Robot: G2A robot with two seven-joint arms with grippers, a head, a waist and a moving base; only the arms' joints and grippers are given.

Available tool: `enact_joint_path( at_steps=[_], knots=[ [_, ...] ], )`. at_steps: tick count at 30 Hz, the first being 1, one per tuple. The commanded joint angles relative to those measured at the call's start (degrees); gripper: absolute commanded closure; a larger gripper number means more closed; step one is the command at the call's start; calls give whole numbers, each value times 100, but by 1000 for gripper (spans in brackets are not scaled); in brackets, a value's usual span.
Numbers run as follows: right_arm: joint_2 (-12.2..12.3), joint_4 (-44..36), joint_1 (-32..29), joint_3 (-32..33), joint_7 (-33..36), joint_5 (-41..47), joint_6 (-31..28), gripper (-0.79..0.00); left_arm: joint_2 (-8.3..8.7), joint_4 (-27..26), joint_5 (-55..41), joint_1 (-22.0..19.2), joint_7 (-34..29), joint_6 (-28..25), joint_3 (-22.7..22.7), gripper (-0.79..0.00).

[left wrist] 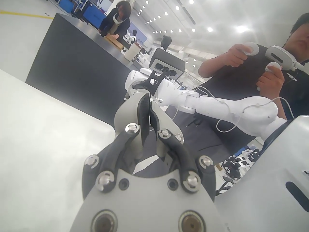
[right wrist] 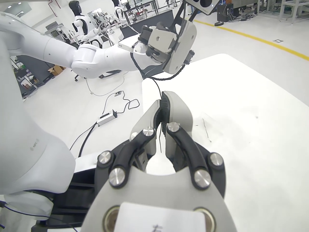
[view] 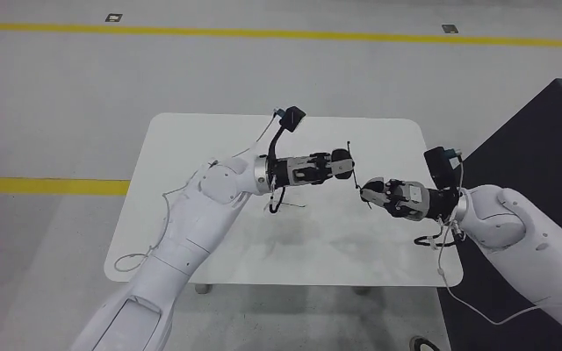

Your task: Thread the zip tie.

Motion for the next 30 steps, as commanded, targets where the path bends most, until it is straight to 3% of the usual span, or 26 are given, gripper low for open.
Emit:
enact_joint_path(
  at_steps=[1,11,19,30],
  knots=[
    [-1,23,17,-2,123,141,0,0,6,-35,3,21,18,-32,-11,0],
    [-42,135,118,-48,723,897,0,0,65,-201,489,116,336,-564,-180,0],
    [-85,141,150,22,1016,1100,0,0,66,-226,640,116,321,-226,-49,0],
    [-153,244,83,127,1184,1260,0,0,102,-288,457,129,358,-426,-113,0]
  ],
)
